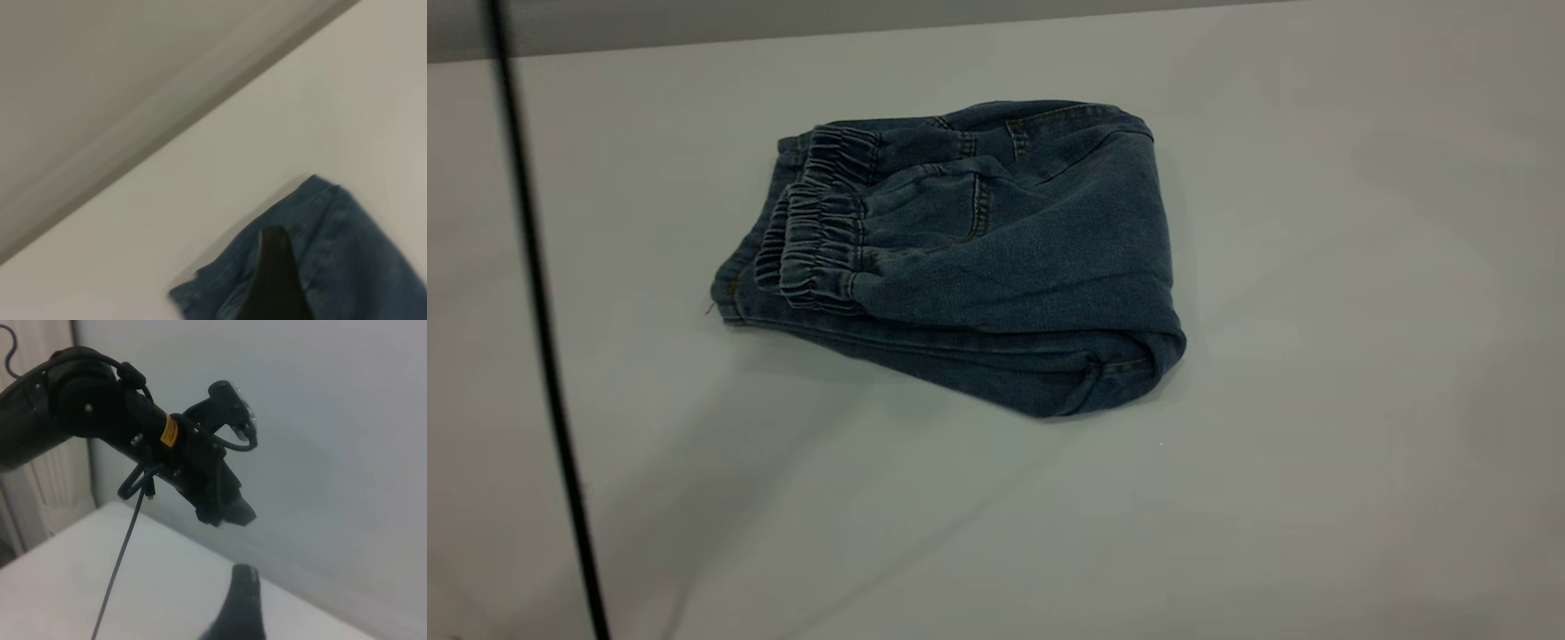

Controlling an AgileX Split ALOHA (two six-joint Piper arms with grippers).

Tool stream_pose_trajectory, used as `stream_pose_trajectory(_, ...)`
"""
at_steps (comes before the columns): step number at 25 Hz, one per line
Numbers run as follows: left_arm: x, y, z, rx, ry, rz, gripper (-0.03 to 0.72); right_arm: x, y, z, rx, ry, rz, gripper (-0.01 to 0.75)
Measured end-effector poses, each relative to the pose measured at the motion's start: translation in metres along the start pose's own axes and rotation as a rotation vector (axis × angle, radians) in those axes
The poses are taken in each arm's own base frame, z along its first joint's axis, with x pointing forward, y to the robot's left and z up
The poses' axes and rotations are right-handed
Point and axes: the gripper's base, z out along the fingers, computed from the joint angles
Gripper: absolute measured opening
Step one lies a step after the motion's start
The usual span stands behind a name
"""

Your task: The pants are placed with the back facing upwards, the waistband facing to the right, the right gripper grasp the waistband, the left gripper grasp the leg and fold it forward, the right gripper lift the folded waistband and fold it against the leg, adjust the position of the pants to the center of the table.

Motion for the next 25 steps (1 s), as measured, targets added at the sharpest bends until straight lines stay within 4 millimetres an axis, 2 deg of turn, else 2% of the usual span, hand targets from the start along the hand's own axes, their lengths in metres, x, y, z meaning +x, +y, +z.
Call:
stream_pose_trajectory(6,0.035,0.011,-0.078,-0.062,-0.038,0.013,0.504,0.022,0.034,-0.048,0.001,-0.074,0.001,0.587)
stream_pose_trajectory(8,0.052,0.013,-0.107,-0.058,-0.065,0.006,0.504,0.035,0.042,-0.057,0.002,-0.077,0.006,0.587)
stream_pose_trajectory(13,0.106,0.013,-0.162,-0.055,-0.102,-0.006,0.504,0.071,0.057,-0.075,0.001,-0.074,0.022,0.587)
stream_pose_trajectory(18,0.173,0.011,-0.21,-0.063,-0.167,-0.016,0.504,0.109,0.061,-0.076,0.009,-0.033,0.053,0.587)
stream_pose_trajectory(22,0.227,0.008,-0.234,-0.07,-0.223,-0.028,0.504,0.14,0.051,-0.067,0.073,0.046,0.106,0.587)
stream_pose_trajectory(25,0.26,0.005,-0.242,-0.072,-0.257,-0.047,0.504,0.163,0.043,-0.06,0.126,0.108,0.116,0.587)
